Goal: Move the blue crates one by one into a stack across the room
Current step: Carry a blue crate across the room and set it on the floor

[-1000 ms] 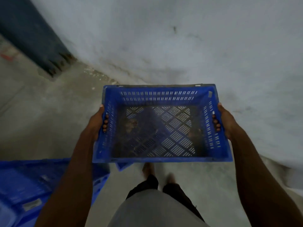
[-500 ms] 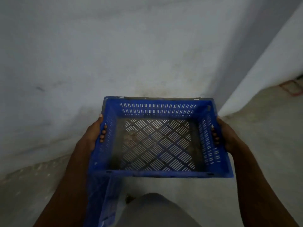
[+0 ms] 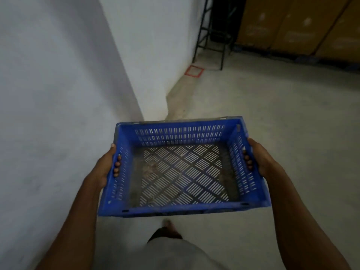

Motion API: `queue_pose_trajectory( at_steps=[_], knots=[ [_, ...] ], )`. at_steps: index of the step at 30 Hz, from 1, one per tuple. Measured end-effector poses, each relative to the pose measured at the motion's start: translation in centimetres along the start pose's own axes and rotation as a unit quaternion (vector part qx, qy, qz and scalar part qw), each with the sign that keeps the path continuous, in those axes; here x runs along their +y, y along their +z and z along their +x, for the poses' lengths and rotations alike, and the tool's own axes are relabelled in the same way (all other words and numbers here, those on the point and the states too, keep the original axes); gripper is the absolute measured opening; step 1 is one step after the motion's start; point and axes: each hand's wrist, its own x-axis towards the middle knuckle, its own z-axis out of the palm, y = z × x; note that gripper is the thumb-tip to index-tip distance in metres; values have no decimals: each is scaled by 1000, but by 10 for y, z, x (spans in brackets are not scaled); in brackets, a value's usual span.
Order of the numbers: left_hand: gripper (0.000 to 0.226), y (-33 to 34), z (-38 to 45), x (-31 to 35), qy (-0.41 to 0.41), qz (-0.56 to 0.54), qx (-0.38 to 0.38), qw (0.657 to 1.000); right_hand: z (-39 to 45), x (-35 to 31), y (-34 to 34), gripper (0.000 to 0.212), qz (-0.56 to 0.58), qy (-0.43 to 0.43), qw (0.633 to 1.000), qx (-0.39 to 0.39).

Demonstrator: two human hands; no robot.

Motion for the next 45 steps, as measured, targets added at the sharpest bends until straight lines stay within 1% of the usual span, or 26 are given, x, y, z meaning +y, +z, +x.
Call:
queue_pose_trajectory(
  at_steps=[5, 10, 15, 17, 19, 21, 24, 29, 34, 37, 40, 45],
  knots=[
    [55, 155, 70, 66, 0, 63, -102, 993, 42, 3, -125, 58, 66, 31, 995, 70],
    [57, 320, 141, 130, 12, 114, -171, 979, 100, -14, -235, 59, 117, 52, 983, 132],
    [55, 484, 197, 195, 2, 143, -233, 962, 153, -48, -344, 61, 169, 63, 967, 182],
    [55, 550, 211, 226, 13, 168, -251, 953, 168, -62, -385, 62, 185, 71, 958, 209],
    [56, 621, 223, 254, 18, 190, -278, 941, 186, -74, -431, 62, 206, 69, 951, 222],
    [56, 675, 236, 277, 24, 197, -289, 936, 203, -86, -464, 61, 224, 64, 944, 236],
    [55, 779, 259, 307, 30, 209, -309, 927, 251, -102, -537, 61, 238, 67, 938, 243],
    [55, 930, 290, 349, 34, 196, -302, 932, 343, -152, -663, 61, 229, 58, 941, 241],
    [53, 1056, 308, 390, 23, 163, -276, 947, 431, -225, -790, 60, 198, 44, 952, 231],
    [54, 1125, 321, 418, 21, 147, -255, 955, 481, -272, -854, 59, 176, 43, 955, 234],
    [56, 1198, 350, 449, 23, 122, -242, 962, 546, -311, -917, 60, 175, 42, 957, 227],
    [56, 1323, 421, 507, 31, 130, -238, 962, 665, -383, -1005, 60, 157, 33, 963, 216]
  ],
)
